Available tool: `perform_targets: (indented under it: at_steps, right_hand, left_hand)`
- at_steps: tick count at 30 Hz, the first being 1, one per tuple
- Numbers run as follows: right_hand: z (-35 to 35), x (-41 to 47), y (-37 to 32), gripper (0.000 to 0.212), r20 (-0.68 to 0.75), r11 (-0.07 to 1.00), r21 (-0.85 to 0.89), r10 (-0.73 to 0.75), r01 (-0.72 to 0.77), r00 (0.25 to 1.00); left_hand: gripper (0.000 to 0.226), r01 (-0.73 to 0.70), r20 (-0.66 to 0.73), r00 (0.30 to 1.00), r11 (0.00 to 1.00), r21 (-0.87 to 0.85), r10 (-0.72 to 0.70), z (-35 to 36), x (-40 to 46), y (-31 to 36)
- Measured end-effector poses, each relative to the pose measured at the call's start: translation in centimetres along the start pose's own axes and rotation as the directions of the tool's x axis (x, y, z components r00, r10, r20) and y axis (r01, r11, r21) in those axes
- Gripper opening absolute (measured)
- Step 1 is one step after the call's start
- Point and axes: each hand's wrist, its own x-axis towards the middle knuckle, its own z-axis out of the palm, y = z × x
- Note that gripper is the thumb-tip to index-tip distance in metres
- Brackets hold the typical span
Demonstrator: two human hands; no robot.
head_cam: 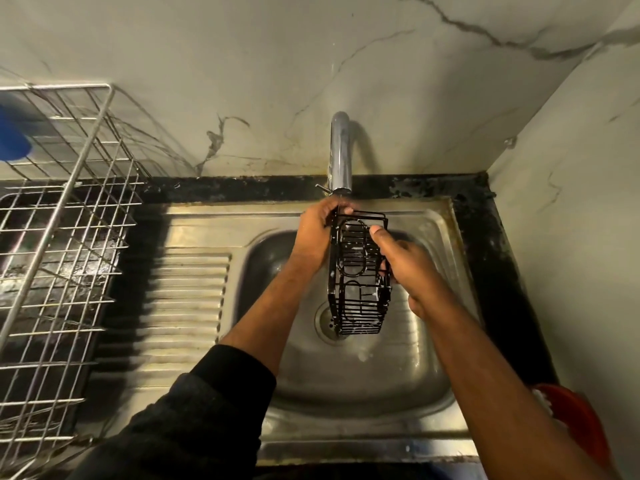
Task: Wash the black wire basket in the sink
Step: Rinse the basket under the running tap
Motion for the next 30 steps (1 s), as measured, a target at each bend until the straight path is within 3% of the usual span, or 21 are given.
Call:
perform_targets:
  at_steps: [2, 5, 7, 10, 14, 17, 21, 26, 30]
  right_hand:
    - [-0.1, -0.1, 0.1, 0.084, 0.011, 1.0, 0.014, 0.006, -0.006, 1.0]
    - [-0.3, -0.2, 0.3, 0.103, -0.003, 1.0, 0.019, 0.013, -0.013, 1.0]
    - [-0.4, -0.4, 0.2, 0.111, -0.019, 1.0, 0.017, -0.014, 0.015, 1.0]
    - [-0.3, -0.6, -0.1, 0.104, -0.034, 1.0, 0.014, -0.024, 0.025, 0.999]
    - [0.1, -1.1, -0.4, 0.088, -0.012, 1.0, 0.012, -0.022, 0.022, 1.0]
    - [0.5, -1.7, -0.5, 0.08, 0.001, 1.0, 0.0, -0.029, 0.029, 1.0]
    - [0.8, -2.7, -0.6, 0.084, 0.023, 0.999, 0.032, -0.003, 0.002, 1.0]
    - [0.6, -4.0, -0.8, 0.063, -0.03, 0.993, 0.121, 0.012, -0.008, 0.999]
    - [0.6, -5.2, -0.9, 0.071, 0.004, 0.986, 0.168, 0.021, -0.022, 1.0]
  left_hand:
    - [0.033, -0.019, 0.02, 1.0, 0.99, 0.136, 0.017, -0.2, -0.1, 0.2]
    - [0.037, 0.156, -0.081, 0.986, 0.978, 0.139, -0.146, -0.5, -0.8, 0.2]
    - [0.03, 0.279, -0.167, 0.946, 0.96, -0.014, -0.277, -0.4, -1.9, 0.4]
    - [0.021, 0.365, -0.183, 0.892, 0.897, -0.249, -0.413, -0.2, -4.1, 1.6]
    - [0.043, 0.448, -0.106, 0.829, 0.766, -0.461, -0.548, -0.9, -6.7, 3.1]
    - [0.051, 0.472, -0.034, 0.841, 0.764, -0.441, -0.539, -1.6, -8.3, 4.6]
    - [0.036, 0.473, -0.033, 0.856, 0.808, -0.351, -0.515, -2.0, -9.7, 6.5]
    - [0.029, 0.479, -0.072, 0.858, 0.844, -0.241, -0.508, -2.0, -11.8, 7.6]
    - [0.028, 0.415, -0.091, 0.894, 0.888, -0.199, -0.438, -1.5, -12.8, 7.2]
